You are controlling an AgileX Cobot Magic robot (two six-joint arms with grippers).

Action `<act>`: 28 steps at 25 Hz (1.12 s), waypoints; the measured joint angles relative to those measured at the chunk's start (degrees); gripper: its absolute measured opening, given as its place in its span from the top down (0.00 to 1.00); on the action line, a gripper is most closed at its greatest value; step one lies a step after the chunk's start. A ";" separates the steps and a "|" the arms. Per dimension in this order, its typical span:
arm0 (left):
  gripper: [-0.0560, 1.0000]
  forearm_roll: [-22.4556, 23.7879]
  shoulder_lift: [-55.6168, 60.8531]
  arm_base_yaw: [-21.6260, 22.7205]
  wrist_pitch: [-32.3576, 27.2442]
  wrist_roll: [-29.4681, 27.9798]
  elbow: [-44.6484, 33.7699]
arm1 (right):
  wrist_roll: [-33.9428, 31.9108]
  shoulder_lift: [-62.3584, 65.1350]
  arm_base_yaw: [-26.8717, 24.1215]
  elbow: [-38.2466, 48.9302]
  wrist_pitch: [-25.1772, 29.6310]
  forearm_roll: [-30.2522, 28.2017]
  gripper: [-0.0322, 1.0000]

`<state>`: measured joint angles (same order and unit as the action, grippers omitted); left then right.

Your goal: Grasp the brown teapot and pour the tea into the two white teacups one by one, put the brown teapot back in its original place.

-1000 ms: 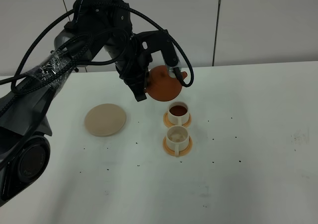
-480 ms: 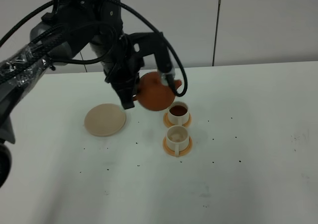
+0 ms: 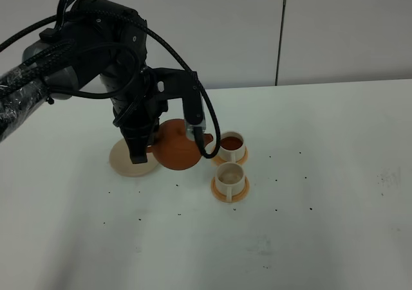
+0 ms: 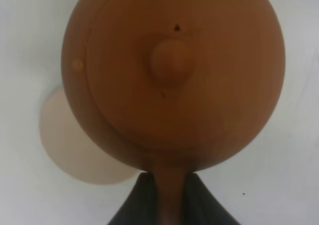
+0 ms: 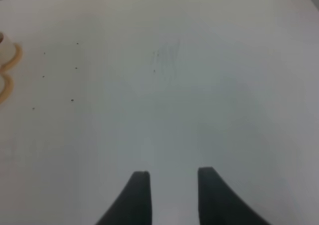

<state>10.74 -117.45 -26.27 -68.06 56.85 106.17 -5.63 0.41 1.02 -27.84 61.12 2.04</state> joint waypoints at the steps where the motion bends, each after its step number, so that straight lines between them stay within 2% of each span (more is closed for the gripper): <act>1: 0.78 0.25 0.00 0.00 0.05 0.33 0.00 | 0.00 0.00 0.00 0.00 0.00 0.00 0.74; 28: 0.78 2.63 -7.09 -1.47 2.39 1.42 -0.06 | 0.00 0.00 0.00 0.00 0.00 0.00 0.74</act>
<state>13.37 -124.54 -27.74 -65.68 58.27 106.11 -5.63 0.41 1.02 -27.84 61.12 2.04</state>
